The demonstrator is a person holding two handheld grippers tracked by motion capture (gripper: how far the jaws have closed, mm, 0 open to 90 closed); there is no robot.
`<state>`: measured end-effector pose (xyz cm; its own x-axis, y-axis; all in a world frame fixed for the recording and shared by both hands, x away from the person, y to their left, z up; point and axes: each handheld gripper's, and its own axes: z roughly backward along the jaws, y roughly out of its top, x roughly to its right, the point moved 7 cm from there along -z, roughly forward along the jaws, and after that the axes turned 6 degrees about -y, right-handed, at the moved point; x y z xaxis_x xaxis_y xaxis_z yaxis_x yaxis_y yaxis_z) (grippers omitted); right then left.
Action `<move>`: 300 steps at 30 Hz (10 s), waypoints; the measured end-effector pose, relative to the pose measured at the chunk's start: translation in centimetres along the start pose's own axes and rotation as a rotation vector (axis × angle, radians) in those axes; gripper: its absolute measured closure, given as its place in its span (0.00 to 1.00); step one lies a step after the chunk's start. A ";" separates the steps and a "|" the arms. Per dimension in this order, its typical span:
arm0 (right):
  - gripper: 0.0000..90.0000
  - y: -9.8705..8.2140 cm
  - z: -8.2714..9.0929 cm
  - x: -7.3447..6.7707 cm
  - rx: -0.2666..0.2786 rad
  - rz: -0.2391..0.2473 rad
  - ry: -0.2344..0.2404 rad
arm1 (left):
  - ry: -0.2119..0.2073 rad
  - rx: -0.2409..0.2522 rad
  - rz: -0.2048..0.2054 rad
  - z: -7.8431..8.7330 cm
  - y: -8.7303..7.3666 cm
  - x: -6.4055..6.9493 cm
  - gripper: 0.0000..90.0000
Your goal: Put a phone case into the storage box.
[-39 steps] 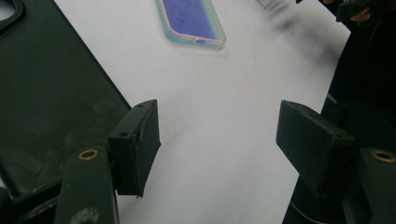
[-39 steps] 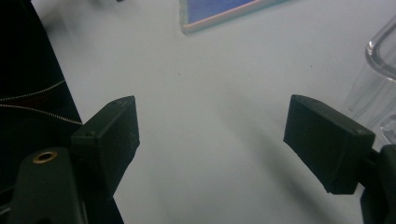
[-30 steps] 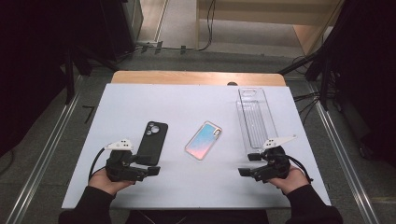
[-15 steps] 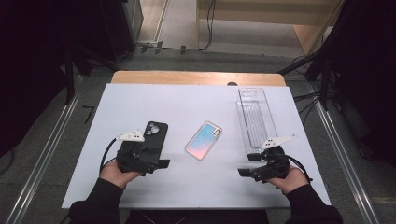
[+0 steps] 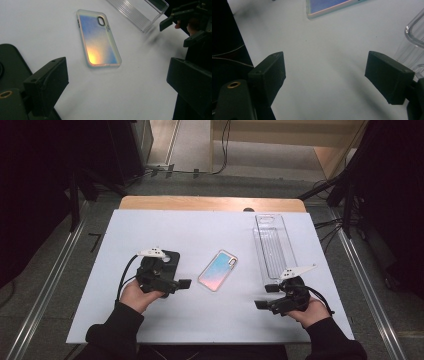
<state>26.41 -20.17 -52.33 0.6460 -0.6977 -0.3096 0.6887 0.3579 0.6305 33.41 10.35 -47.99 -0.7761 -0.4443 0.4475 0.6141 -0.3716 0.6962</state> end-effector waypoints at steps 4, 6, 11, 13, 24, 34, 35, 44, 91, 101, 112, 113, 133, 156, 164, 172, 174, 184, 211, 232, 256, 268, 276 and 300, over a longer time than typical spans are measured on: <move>0.17 0.0 0.0 0.0 0.000 0.001 0.001 | 0.027 -0.011 -0.003 -0.7 0.8 -0.1 0.06; 0.17 0.0 0.0 0.0 0.002 -0.004 0.000 | 0.028 -0.007 -0.004 -1.1 1.2 -0.2 0.07; 0.17 0.0 0.1 0.1 0.005 -0.007 -0.005 | 0.037 -0.022 -0.015 -2.2 1.9 -0.2 0.07; 0.17 0.0 0.1 0.0 0.003 -0.002 -0.003 | 0.040 -0.026 -0.017 -2.7 2.2 -0.3 0.07; 0.17 0.0 0.1 0.1 0.003 -0.001 -0.007 | 0.081 -0.049 -0.030 -5.6 3.4 -0.4 0.08; 0.17 0.2 0.1 0.1 0.008 0.004 -0.009 | 0.098 -0.078 -0.065 -9.3 4.5 -0.2 0.08; 0.17 0.2 0.1 0.1 0.009 0.006 -0.011 | 0.104 -0.081 -0.074 -9.6 4.5 -0.1 0.08; 0.17 0.0 0.2 0.0 0.006 0.005 -0.016 | 0.141 -0.096 -0.062 -11.4 4.3 -0.6 0.08; 0.17 -0.1 0.0 0.2 -0.004 0.004 -0.028 | 0.372 -0.227 -0.192 -14.4 0.7 -1.5 0.08; 0.17 -0.1 0.0 0.2 -0.008 0.002 -0.031 | 0.395 -0.197 -0.166 -14.2 0.7 -1.5 0.15; 0.17 -0.1 -0.1 0.1 -0.009 0.005 -0.029 | 0.393 -0.190 -0.162 -14.0 0.7 -1.5 0.18; 0.17 -0.1 -0.1 0.1 -0.009 0.004 -0.029 | 0.392 -0.191 -0.161 -14.0 0.7 -1.5 0.18; 0.17 0.0 0.1 0.1 0.000 0.008 -0.026 | 0.281 -0.088 -0.103 -11.0 3.2 -0.8 0.18; 0.17 1.2 0.3 -1.1 0.054 -0.014 -0.009 | 0.123 -0.024 -0.085 -7.6 4.1 2.0 0.18; 0.17 2.5 0.6 -2.1 0.093 -0.013 -0.010 | 0.130 0.007 -0.083 -6.4 3.1 2.4 0.19; 0.17 4.4 0.8 -3.0 0.117 -0.031 -0.013 | 0.174 0.062 -0.068 -5.5 2.1 2.4 0.19; 0.17 4.9 0.8 -3.2 0.119 -0.039 -0.012 | 0.188 0.085 -0.077 -5.3 2.0 2.5 0.19; 0.17 7.3 0.7 -3.9 0.150 -0.067 -0.017 | 0.251 0.164 -0.125 -5.2 1.1 3.1 0.19; 0.17 11.0 -2.7 -2.3 0.141 -0.212 -0.036 | 0.262 0.268 -0.143 -5.3 0.3 5.0 0.18; 0.41 12.6 -5.5 -2.9 0.120 -0.281 0.033 | 0.254 0.298 -0.142 -5.5 0.3 5.4 0.18; 0.85 13.8 -3.3 -3.4 0.166 -0.413 0.157 | 0.214 0.328 -0.151 -5.7 0.2 5.7 0.18; 0.86 14.1 -2.4 -3.9 0.180 -0.388 0.158 | 0.180 0.265 -0.099 -4.6 1.0 5.4 0.20; 0.86 13.9 -2.2 -3.8 0.171 -0.342 0.104 | 0.132 0.180 -0.041 -4.3 1.3 4.9 0.20; 0.86 13.1 -1.5 -4.4 0.168 -0.057 0.061 | 0.020 0.003 -0.058 -2.6 2.1 4.6 0.28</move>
<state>33.11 -11.49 -43.76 0.6303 -0.6727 -0.3876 0.6633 0.2071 0.7191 31.52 5.44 -45.90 -0.8076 -0.4382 0.3947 0.5675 -0.3953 0.7222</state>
